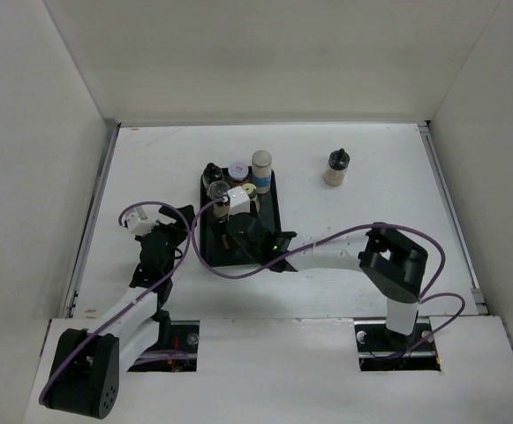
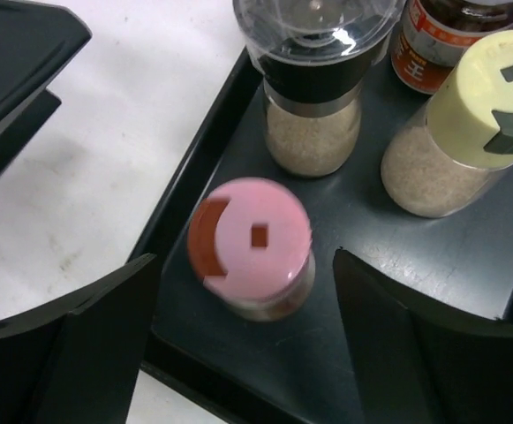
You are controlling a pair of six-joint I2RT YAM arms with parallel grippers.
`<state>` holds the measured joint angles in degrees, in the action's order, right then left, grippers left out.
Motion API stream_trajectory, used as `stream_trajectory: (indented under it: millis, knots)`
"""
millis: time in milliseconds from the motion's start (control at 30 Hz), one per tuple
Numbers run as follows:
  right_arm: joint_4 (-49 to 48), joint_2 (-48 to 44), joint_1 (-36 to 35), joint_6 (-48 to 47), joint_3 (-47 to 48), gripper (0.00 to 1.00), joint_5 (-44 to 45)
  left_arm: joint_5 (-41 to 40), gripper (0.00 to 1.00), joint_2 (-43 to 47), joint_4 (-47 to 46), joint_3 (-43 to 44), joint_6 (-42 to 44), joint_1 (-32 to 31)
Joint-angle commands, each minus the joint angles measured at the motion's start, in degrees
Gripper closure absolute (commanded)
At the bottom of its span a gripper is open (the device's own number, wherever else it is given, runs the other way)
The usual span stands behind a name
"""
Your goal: Organize the condiment bottles
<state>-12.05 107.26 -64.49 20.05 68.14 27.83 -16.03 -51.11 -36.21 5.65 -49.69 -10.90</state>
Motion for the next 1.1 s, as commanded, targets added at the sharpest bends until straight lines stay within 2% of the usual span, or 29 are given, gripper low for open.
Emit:
stream_trajectory:
  millis: [0,133,200,233,333,367,400,467,500,567,600,633,700,833,1067]
  knots:
    - [-2.3,-5.6,-0.1,0.2,-1.2,0.10,-0.4,0.7,0.00,-0.5,-1.5,0.5,0.0,0.3]
    - [-3.1,-14.1,2.9,0.2,-5.6,0.07,-1.0,0.3,0.00,-0.3,-1.7,0.5,0.0,0.2]
    - [-4.2,-18.4,7.1,0.0,-9.1,0.12,-1.6,0.7,0.00,0.0,-1.4,0.4,0.0,0.4]
    - [-4.6,-20.2,9.8,-0.1,-10.9,0.18,-1.6,0.7,0.00,0.1,-1.4,0.4,0.0,0.4]
    - [-4.5,-24.2,21.0,0.8,-15.5,0.56,-0.7,0.6,0.00,-0.9,-1.8,0.6,0.0,-0.2]
    - [-3.8,-24.6,24.8,0.9,-16.0,0.61,0.0,0.9,0.00,-1.2,-1.8,0.6,-0.1,-0.1]
    - [-2.8,-24.4,28.4,0.9,-16.1,0.62,0.9,1.1,0.00,-1.2,-1.8,0.7,-0.1,-0.1]
    - [-1.0,-22.6,34.6,0.1,-15.3,0.56,2.3,0.7,0.00,-0.9,-1.8,0.8,-0.1,-0.3]
    - [0.1,-21.5,36.7,-0.3,-14.5,0.48,2.7,0.5,0.00,-1.3,-1.8,0.9,-0.1,-0.4]
    - [0.1,-18.7,40.1,-0.5,-13.0,0.19,2.8,1.0,0.00,-1.8,-1.9,0.9,-0.2,-0.3]
    - [-0.2,-17.2,41.1,-0.7,-12.1,0.10,2.2,1.0,0.00,-1.6,-1.9,0.9,-0.2,-0.3]
    - [-0.4,-15.5,42.1,-1.2,-10.9,0.07,1.8,0.7,0.00,-1.4,-1.9,0.9,-0.2,-0.3]
    - [-0.5,-12.5,43.9,-1.7,-8.6,0.04,0.2,0.5,0.00,-1.8,-1.9,1.0,-0.1,-0.5]
    - [-1.1,-7.3,46.3,-1.9,-3.4,0.04,-5.2,0.8,0.00,-2.2,-1.9,0.9,-0.2,-0.2]
    - [0.5,-1.4,47.8,-3.7,3.4,0.10,-5.3,0.6,0.00,-2.8,-2.1,1.2,-0.1,-0.1]
